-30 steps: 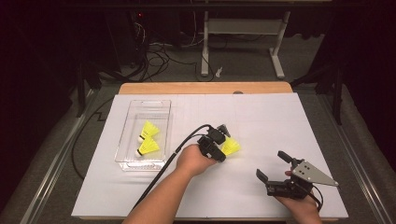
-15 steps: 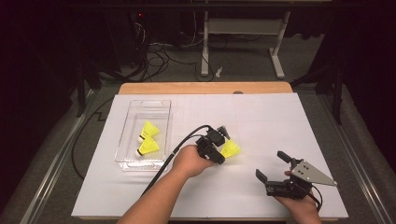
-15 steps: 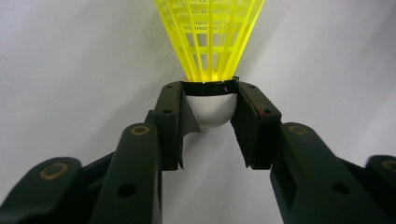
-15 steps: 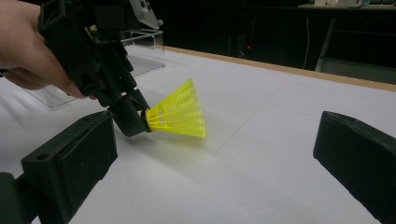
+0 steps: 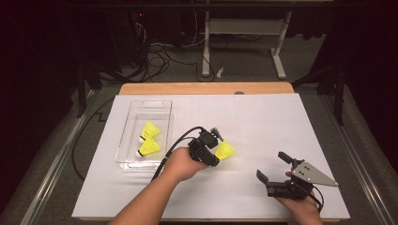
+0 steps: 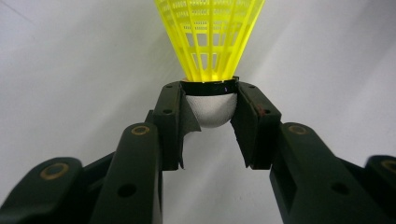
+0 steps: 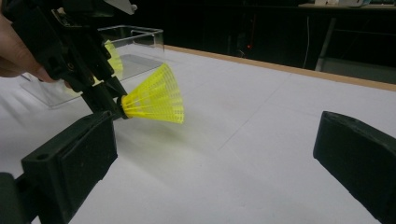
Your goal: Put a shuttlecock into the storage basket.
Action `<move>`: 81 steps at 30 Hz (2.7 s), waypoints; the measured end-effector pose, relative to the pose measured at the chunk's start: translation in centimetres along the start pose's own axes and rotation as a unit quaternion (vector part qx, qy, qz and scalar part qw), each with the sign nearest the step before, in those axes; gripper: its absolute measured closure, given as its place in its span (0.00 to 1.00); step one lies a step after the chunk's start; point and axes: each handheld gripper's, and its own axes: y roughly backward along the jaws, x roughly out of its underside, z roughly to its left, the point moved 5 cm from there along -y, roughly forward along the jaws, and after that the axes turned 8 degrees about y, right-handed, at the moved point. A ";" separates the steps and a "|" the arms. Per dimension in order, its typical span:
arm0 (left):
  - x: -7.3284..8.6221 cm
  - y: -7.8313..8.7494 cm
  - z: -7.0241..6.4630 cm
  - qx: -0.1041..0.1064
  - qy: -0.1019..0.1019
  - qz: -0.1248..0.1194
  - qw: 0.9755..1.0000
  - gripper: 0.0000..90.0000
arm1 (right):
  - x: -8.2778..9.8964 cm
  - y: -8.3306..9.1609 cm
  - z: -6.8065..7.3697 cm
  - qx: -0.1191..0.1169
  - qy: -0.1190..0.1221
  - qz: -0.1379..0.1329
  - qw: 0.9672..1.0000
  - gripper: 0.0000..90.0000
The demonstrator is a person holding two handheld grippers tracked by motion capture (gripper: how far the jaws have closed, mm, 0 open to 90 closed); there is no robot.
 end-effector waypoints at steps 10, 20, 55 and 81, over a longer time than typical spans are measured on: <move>2.0 1.0 0.4 0.012 -0.001 0.011 1.000 0.72 | 0.0 -0.1 0.1 -0.001 0.002 0.000 1.000 0.00; 3.9 1.8 1.1 0.022 0.005 0.021 1.000 0.72 | -0.1 -0.1 0.1 -0.002 0.003 0.000 1.000 0.00; 7.6 4.8 1.1 0.028 -0.007 0.066 0.997 0.72 | 0.0 -0.3 0.3 -0.005 0.007 0.005 1.000 0.00; 9.1 7.6 2.4 0.006 -0.016 0.107 0.994 0.72 | 0.1 -0.3 0.4 -0.008 0.008 0.007 1.000 0.00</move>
